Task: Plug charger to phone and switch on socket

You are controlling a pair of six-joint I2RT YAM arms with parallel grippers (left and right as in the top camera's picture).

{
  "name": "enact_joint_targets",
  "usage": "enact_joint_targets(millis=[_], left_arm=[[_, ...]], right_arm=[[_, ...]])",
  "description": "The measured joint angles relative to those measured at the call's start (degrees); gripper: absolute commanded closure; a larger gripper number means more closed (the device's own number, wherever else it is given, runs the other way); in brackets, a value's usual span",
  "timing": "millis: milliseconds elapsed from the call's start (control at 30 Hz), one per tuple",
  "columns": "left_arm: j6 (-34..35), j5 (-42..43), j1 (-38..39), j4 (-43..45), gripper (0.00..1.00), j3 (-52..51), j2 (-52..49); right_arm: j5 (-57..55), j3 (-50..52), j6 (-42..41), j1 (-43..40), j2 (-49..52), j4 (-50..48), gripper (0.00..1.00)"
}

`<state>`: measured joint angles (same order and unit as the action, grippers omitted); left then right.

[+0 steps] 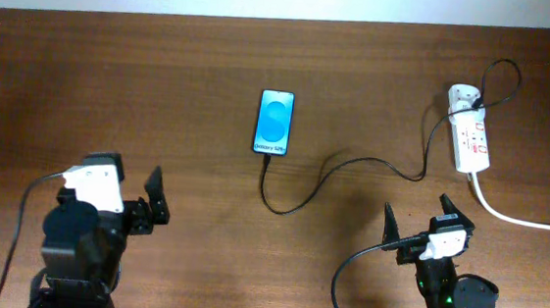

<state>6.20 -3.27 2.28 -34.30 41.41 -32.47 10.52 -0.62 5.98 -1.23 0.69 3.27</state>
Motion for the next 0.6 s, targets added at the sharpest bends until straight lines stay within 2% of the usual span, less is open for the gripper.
enact_joint_targets(millis=[67, 133, 333, 467, 600], left_arm=[[-5.2, 3.2, 0.0, 7.0, 0.01, -6.8, 4.2], [-7.6, 4.6, 0.0, 13.3, 0.01, -13.9, 11.0], [-8.8, 5.9, 0.0, 35.1, 0.01, -30.9, 23.1], [-8.8, 6.1, -0.1, 37.6, 0.01, -37.4, 30.2], [-8.8, 6.1, -0.2, 43.5, 0.01, -40.4, 31.6]], right_arm=[[0.0, 0.0, 0.0, 0.0, 0.0, 0.0, 0.02], [0.0, 0.0, 0.0, 0.0, 0.0, 0.0, 0.02], [0.0, 0.0, 0.0, 0.0, 0.0, 0.0, 0.02], [0.0, 0.0, 0.0, 0.0, 0.0, 0.0, 0.02], [0.0, 0.0, 0.0, 0.0, 0.0, 0.0, 0.02]])
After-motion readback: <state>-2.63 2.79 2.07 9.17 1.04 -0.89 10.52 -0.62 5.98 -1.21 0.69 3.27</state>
